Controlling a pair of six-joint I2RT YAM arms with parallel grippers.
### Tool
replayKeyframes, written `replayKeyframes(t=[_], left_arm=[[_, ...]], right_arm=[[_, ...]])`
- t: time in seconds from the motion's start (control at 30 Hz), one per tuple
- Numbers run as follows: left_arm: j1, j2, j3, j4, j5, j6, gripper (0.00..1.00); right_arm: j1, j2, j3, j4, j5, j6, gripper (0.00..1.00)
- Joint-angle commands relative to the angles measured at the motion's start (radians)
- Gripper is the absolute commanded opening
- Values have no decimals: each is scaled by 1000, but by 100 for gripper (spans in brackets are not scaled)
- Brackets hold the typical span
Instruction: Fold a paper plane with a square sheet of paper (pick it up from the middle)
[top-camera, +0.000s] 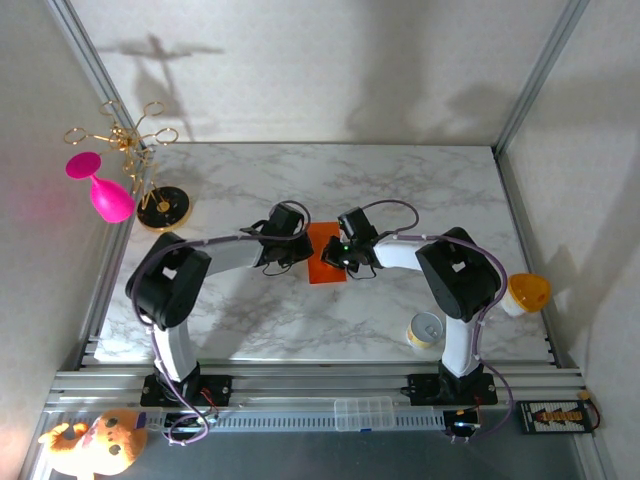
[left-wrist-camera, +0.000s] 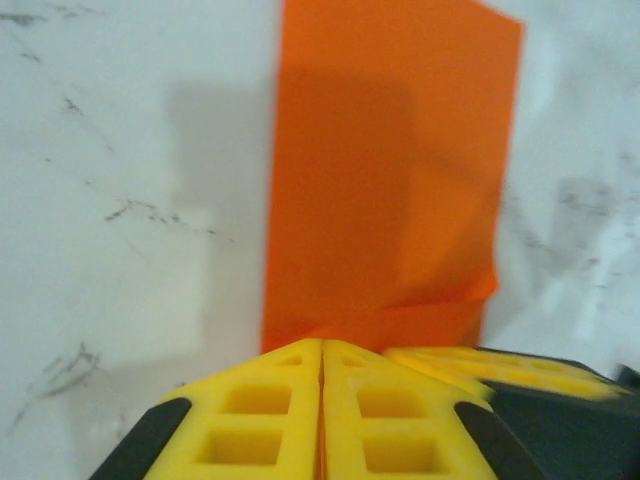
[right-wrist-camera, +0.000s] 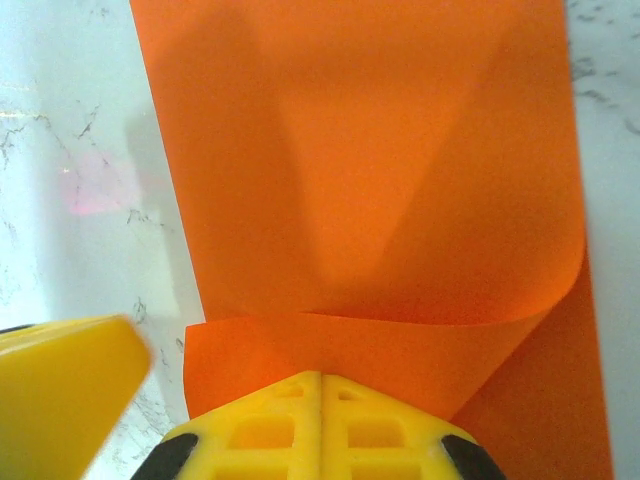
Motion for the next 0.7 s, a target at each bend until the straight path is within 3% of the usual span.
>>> replayKeyframes(t=[0.0, 0.27, 0.67], left_arm=[[-11, -96, -56, 54, 7, -58, 11], [-82, -173, -162, 103, 54, -164, 13], [-148, -118, -186, 138, 49, -217, 12]], right_arm=[[-9, 1, -33, -69, 65, 15, 1], [-10, 7, -31, -78, 71, 27, 1], [-11, 22, -31, -75, 58, 40, 1]])
